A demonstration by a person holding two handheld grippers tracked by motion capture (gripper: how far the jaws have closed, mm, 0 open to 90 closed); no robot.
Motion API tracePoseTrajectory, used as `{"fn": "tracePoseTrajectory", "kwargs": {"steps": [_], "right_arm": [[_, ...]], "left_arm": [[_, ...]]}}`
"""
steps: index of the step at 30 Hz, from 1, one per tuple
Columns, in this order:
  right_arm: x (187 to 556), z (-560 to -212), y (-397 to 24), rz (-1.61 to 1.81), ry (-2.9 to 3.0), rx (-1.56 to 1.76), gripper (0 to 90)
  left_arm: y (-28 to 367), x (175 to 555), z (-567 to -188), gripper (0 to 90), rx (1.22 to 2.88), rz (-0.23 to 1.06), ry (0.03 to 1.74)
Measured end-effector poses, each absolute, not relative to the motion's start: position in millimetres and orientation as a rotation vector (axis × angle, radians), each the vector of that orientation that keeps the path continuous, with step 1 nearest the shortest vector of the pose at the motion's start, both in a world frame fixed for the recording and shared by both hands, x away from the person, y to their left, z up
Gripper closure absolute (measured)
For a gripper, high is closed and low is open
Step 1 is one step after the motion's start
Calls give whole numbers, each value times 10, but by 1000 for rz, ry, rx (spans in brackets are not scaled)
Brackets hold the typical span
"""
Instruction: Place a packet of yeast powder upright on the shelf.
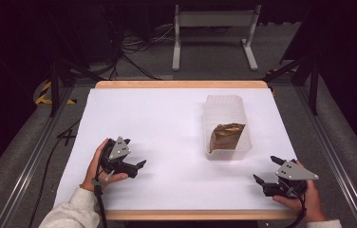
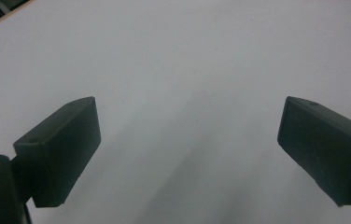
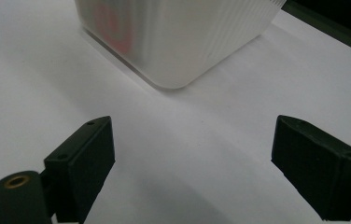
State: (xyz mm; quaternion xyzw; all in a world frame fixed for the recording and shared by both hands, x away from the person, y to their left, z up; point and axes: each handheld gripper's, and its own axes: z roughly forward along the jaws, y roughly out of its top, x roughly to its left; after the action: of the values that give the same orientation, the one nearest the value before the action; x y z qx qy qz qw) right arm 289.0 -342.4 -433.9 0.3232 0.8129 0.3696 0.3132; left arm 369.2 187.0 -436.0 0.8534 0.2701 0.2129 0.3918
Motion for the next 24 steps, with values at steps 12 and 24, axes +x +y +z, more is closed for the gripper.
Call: {"fn": "tracePoseTrajectory", "kwargs": {"steps": [12, 24], "right_arm": [[2962, -4359, -3379, 977, 2164, 839, 140], [3002, -4349, -3366, 983, 2160, 836, 140]], "left_arm": [[2205, 3537, -4487, 59, 2147, 558, 768], [2599, 3259, -4561, 58, 2036, 558, 891]]}}
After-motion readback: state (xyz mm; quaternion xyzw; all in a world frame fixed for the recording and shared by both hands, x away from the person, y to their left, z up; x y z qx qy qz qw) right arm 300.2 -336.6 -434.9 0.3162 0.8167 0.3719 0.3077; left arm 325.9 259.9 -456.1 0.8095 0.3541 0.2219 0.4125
